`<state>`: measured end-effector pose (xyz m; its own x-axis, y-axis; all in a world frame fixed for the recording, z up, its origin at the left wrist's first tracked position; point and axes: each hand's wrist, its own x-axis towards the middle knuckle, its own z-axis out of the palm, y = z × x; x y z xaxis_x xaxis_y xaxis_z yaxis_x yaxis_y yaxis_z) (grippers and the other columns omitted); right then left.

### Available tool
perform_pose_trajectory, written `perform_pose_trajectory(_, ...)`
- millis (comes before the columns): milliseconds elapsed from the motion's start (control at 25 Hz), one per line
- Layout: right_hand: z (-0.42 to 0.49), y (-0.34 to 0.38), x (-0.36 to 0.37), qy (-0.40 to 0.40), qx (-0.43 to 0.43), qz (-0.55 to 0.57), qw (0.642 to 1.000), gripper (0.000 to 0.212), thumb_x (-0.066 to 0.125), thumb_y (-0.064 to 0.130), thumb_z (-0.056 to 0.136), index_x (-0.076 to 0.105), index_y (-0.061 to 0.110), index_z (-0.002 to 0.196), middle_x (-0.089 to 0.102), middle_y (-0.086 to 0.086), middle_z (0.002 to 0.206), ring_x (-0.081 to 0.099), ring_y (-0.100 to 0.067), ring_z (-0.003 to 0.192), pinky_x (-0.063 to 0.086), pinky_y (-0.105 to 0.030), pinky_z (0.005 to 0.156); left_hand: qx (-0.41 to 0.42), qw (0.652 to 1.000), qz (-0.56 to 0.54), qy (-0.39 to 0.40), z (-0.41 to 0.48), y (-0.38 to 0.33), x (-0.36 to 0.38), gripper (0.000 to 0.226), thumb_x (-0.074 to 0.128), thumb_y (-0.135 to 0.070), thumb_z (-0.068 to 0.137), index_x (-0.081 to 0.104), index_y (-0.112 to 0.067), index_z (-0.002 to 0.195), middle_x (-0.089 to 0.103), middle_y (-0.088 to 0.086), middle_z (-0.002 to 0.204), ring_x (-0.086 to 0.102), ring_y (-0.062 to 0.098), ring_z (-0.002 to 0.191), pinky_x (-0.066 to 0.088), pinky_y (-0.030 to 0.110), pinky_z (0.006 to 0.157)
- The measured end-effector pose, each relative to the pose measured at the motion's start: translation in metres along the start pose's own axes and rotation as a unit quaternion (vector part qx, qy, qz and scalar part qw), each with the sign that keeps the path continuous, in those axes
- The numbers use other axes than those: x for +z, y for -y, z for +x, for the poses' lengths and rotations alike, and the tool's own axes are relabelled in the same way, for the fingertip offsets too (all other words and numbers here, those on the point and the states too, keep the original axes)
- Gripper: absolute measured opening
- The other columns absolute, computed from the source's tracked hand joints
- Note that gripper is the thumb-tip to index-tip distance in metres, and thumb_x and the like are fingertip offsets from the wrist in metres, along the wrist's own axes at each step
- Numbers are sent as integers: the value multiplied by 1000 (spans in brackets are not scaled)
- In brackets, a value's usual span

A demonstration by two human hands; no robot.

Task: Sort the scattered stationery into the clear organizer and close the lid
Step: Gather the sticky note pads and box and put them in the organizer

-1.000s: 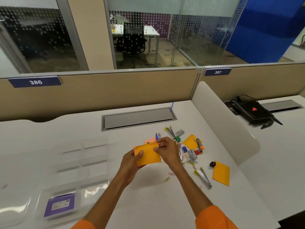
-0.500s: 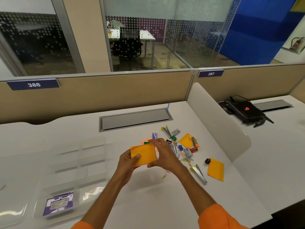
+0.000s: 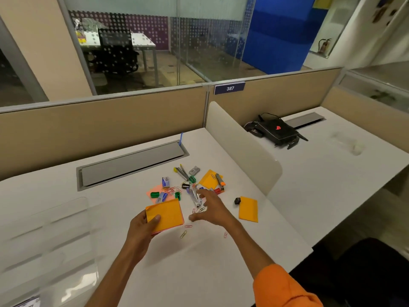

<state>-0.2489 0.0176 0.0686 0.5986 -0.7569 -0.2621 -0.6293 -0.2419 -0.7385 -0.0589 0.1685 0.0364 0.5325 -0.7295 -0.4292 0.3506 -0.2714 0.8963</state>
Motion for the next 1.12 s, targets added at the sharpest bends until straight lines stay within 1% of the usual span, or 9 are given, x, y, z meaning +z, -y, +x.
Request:
perform_pose_trajectory(160,3,-74,-32,-135,149,-41,979,73,81,42,70,48,12,127,51,-8,127,51,-25,117,46,-33,89,-15,1000,-1,14,4,5,14,60,64,-17,88,39,-9,142,52,15,134,58,38,111,50,55,94)
perform_pose_trajectory(320,0,-117,-46,-216,321,-108,916,78,74,49,75,40,4,129,44,-16,128,44,-34,120,45,-41,91,-17,1000,10,19,10,9,22,62,64,-19,88,38,-11,143,51,15,135,57,39,112,48,57,95)
perform_pose_trajectory(440,-1,-131,-47,-244,386,-101,884,82,77,54,68,40,6,123,45,-16,125,44,-33,117,45,-41,89,-20,1000,14,18,14,8,24,61,63,-18,89,36,-10,143,51,15,135,57,40,112,48,56,95)
perform_pose_trajectory(560,2,-138,-48,-232,419,-95,873,84,81,52,63,39,7,121,49,-17,125,47,-33,116,44,-40,90,-21,1000,16,14,15,5,26,61,62,-17,89,36,-10,144,50,16,136,56,40,112,48,56,94)
perform_pose_trajectory(720,2,-145,-54,-239,428,-12,871,85,84,42,63,41,5,126,49,-18,129,48,-36,119,43,-41,94,-22,1000,10,14,13,-1,28,61,61,-14,90,35,-9,144,50,15,135,56,39,112,50,51,89)
perform_pose_trajectory(840,0,-154,-52,-267,406,37,873,48,71,26,79,52,5,118,51,-19,126,49,-38,117,45,-42,93,-22,1000,12,15,11,-6,29,62,62,-14,89,35,-9,144,49,16,136,56,39,111,51,49,87)
perform_pose_trajectory(960,-10,-149,-56,-353,362,94,858,27,57,17,89,57,0,110,60,-22,117,56,-39,108,48,-40,86,-26,1000,7,13,9,-8,25,63,62,-15,89,34,-9,145,48,16,138,56,39,113,51,49,89)
perform_pose_trajectory(1040,-19,-135,-67,-419,325,130,838,22,56,15,93,58,1,109,63,-20,111,58,-38,104,45,-38,80,-29,1000,7,9,7,-10,26,63,62,-15,89,33,-9,145,47,17,139,55,39,113,51,50,88)
perform_pose_trajectory(1120,-27,-115,-79,-455,267,149,837,21,58,15,93,59,1,109,64,-19,107,59,-37,100,43,-35,76,-32,999,2,8,3,-12,27,62,61,-15,90,33,-9,145,47,17,139,57,38,110,51,48,86)
